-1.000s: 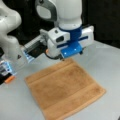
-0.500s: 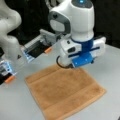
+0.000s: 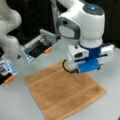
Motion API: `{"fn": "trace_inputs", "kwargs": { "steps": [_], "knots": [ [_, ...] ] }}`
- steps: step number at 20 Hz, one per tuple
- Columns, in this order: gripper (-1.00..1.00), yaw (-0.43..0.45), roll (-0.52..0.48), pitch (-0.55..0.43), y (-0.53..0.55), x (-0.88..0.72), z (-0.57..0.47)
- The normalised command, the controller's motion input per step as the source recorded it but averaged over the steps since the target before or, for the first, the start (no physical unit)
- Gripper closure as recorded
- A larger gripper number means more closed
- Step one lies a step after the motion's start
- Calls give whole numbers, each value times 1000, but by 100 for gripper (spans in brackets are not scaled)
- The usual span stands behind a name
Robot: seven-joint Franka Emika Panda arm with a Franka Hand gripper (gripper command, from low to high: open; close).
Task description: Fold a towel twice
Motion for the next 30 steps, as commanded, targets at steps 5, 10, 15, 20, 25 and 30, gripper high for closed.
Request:
{"fn": "trace_inputs", "kwargs": {
  "steps": [5, 10, 15, 20, 25, 30],
  "knots": [
    [-100, -84, -221, 311, 171, 632, 78],
    [-100, -105, -157, 224, 146, 548, 66],
    [-100, -162, -165, 197, 160, 635, -78],
    [-100, -193, -198, 229, 159, 493, 32],
    [-100, -211, -307, 315, 176, 369, 9],
    [-100, -117, -348, 354, 150, 362, 46]
  ]
}}
